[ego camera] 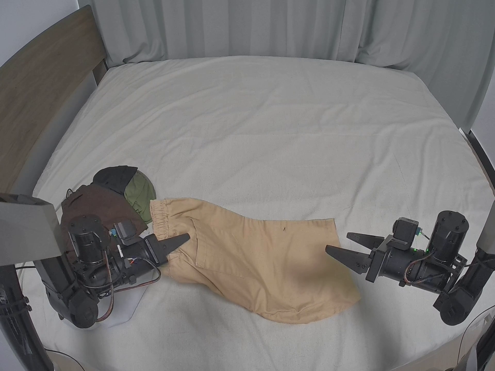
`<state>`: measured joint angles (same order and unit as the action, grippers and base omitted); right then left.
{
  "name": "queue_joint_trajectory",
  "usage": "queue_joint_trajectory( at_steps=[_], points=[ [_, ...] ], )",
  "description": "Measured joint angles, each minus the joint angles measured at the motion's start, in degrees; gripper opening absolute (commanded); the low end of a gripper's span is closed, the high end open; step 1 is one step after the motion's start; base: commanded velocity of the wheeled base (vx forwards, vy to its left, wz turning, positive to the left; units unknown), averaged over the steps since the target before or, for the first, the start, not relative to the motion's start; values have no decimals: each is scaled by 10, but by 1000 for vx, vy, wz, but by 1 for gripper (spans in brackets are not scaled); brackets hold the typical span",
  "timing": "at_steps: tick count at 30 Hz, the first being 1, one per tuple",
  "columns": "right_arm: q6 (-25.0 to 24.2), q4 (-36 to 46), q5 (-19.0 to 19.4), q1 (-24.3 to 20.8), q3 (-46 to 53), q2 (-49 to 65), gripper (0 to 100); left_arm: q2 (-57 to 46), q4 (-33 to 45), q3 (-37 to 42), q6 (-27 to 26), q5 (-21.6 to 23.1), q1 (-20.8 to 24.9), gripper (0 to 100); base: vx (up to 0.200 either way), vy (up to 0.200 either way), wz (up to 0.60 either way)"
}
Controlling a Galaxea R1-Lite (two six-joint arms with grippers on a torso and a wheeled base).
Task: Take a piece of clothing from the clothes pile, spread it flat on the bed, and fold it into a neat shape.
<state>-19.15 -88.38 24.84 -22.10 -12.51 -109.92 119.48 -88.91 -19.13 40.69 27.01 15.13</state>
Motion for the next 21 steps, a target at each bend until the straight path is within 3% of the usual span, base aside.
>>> queue_joint_trajectory(
  at_steps=[13, 21],
  points=[
    [0, 0, 0, 1, -2, 6, 100, 19, 1, -35, 2, -43, 79, 0, 0, 0, 0],
    [0, 0, 0, 1, -3, 6, 100, 34, 1, -58, 4, -46, 116, 0, 0, 0, 0]
  ],
)
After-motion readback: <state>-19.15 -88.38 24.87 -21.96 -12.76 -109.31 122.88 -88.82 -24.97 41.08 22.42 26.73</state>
